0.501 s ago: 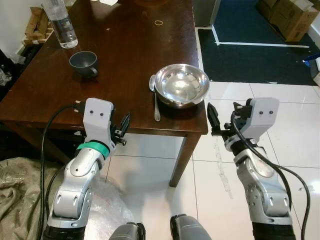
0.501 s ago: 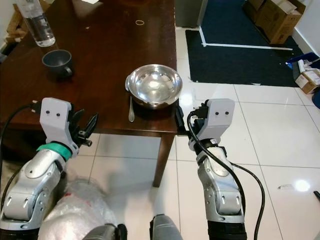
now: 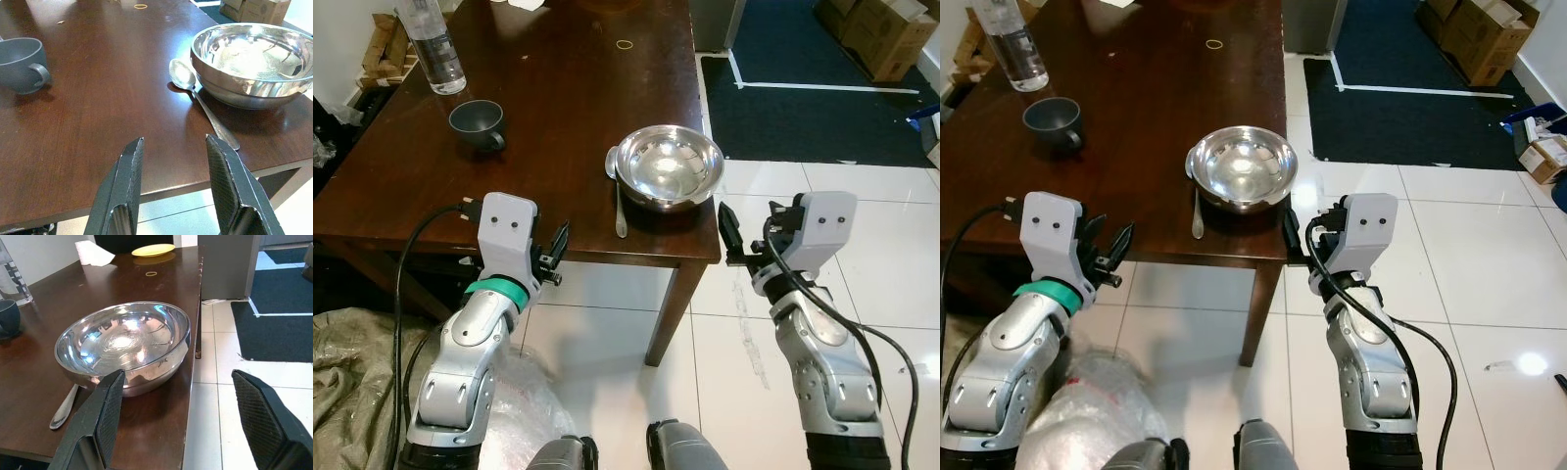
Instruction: Setting the table
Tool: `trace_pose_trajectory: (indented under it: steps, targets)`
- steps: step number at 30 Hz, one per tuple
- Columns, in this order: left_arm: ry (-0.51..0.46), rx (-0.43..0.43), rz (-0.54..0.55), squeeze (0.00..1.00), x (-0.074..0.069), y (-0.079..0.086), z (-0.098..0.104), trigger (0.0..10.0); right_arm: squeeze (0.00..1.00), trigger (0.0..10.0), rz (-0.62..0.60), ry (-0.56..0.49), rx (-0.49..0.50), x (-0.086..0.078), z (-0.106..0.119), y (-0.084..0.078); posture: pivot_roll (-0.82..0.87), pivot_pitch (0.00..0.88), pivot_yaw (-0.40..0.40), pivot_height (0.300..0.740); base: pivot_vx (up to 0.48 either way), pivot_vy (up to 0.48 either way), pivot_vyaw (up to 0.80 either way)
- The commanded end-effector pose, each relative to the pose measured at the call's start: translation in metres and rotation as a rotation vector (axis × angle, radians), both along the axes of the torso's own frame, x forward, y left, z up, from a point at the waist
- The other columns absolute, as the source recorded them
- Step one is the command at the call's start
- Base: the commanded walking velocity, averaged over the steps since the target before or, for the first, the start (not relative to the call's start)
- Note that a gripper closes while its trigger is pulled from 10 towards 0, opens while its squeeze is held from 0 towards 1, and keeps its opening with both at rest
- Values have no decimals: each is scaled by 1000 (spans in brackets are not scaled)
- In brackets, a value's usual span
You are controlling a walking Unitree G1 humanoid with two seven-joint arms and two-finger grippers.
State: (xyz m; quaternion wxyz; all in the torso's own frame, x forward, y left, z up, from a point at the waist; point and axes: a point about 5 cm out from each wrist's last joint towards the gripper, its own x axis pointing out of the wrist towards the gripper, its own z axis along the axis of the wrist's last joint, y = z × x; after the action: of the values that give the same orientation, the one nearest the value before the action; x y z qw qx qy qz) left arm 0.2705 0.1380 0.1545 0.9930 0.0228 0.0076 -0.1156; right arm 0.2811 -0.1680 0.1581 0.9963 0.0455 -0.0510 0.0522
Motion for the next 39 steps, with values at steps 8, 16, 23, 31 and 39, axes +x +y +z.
trace_pose_trajectory:
  steps: [8, 16, 23, 31, 39]
  targets:
    - [13, 10, 3, 0, 0, 0, -4, 10000, 0, 10000, 1, 11, -9, 2, -4, -1, -146, 11, 55, 740, -382, 0, 0]
    - [10, 10, 2, 0, 1, 0, -4, 10000, 0, 10000, -3, 10, -8, 2, -4, -1, -148, 10, 59, 740, -375, 0, 0]
    - [9, 11, 0, 0, 1, -1, -4, 10000, 0, 10000, -10, 8, -6, 2, -4, -2, -150, 9, 61, 740, -349, 0, 0]
    - [9, 11, -2, 0, 2, -1, -3, 10000, 0, 10000, -17, 10, -5, 2, -4, -3, -150, 9, 62, 740, -326, 0, 0]
    - [9, 1, -17, 0, 2, -4, -3, 10000, 0, 10000, -27, 17, -7, 3, -6, -5, -152, 10, 64, 740, 0, 0, 0]
